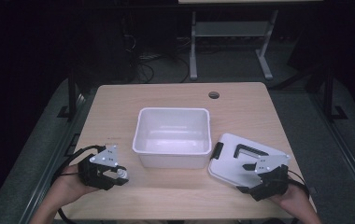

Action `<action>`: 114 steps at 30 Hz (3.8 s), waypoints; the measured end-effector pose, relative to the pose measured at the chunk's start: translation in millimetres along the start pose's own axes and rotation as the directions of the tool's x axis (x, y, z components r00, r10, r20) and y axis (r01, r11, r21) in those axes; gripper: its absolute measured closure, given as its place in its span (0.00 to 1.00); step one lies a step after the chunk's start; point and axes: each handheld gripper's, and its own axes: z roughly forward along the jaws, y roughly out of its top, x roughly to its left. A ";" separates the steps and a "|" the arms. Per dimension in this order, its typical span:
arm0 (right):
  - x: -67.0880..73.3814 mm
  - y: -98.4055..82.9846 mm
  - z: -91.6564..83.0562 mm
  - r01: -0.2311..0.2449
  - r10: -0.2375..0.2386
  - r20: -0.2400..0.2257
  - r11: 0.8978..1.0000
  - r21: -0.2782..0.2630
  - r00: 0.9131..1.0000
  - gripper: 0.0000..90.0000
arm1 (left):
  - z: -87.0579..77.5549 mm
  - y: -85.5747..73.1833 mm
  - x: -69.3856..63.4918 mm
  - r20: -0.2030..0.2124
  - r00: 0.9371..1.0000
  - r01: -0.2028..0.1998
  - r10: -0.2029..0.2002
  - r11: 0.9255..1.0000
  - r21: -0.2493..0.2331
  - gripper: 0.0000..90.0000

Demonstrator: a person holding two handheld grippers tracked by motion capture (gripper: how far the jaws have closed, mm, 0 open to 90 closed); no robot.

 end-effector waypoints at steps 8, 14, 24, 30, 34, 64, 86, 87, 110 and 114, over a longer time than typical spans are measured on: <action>0.8 0.6 1.4 0.005 -0.005 -0.008 1.000 0.002 1.000 0.21 | -13.3 8.0 1.3 -0.006 1.000 -0.005 0.005 1.000 0.000 0.66; 1.6 0.9 2.1 -0.003 0.003 -0.003 1.000 0.005 1.000 0.20 | -21.4 14.7 3.6 -0.009 1.000 -0.005 0.005 1.000 0.004 0.66; 2.1 2.6 1.8 0.005 -0.005 0.003 1.000 0.002 1.000 0.19 | -32.3 26.7 8.3 -0.014 1.000 -0.017 0.017 1.000 0.020 0.66; 2.1 3.3 1.9 0.006 -0.006 0.003 1.000 0.002 1.000 0.19 | -38.7 31.7 9.9 -0.016 1.000 -0.013 0.013 1.000 0.009 0.66; 2.3 3.5 1.7 0.000 0.000 0.000 1.000 0.001 1.000 0.18 | -43.3 35.0 12.1 -0.019 1.000 -0.018 0.018 1.000 0.002 0.66; 1.1 3.5 -2.8 -0.012 0.012 0.007 1.000 -0.012 1.000 0.18 | -51.4 84.1 38.4 -0.049 0.998 -0.051 0.050 0.998 -0.026 0.66; -1.6 0.4 -5.2 -0.011 0.012 0.013 1.000 -0.022 1.000 0.18 | -26.2 97.4 58.4 -0.030 0.999 -0.036 0.036 0.999 0.012 0.66; -1.4 0.5 -5.5 -0.015 0.015 0.013 1.000 -0.023 1.000 0.18 | -25.2 97.7 58.8 -0.028 0.999 -0.029 0.029 1.000 0.010 0.66; -3.0 -1.9 -7.8 -0.013 0.014 0.023 1.000 -0.024 1.000 0.18 | 2.6 97.7 70.5 -0.021 1.000 -0.013 0.014 0.999 0.042 0.66; -2.9 -2.0 -7.5 -0.015 0.016 0.022 1.000 -0.021 1.000 0.18 | 7.1 98.0 71.1 -0.024 1.000 -0.012 0.013 0.998 0.059 0.66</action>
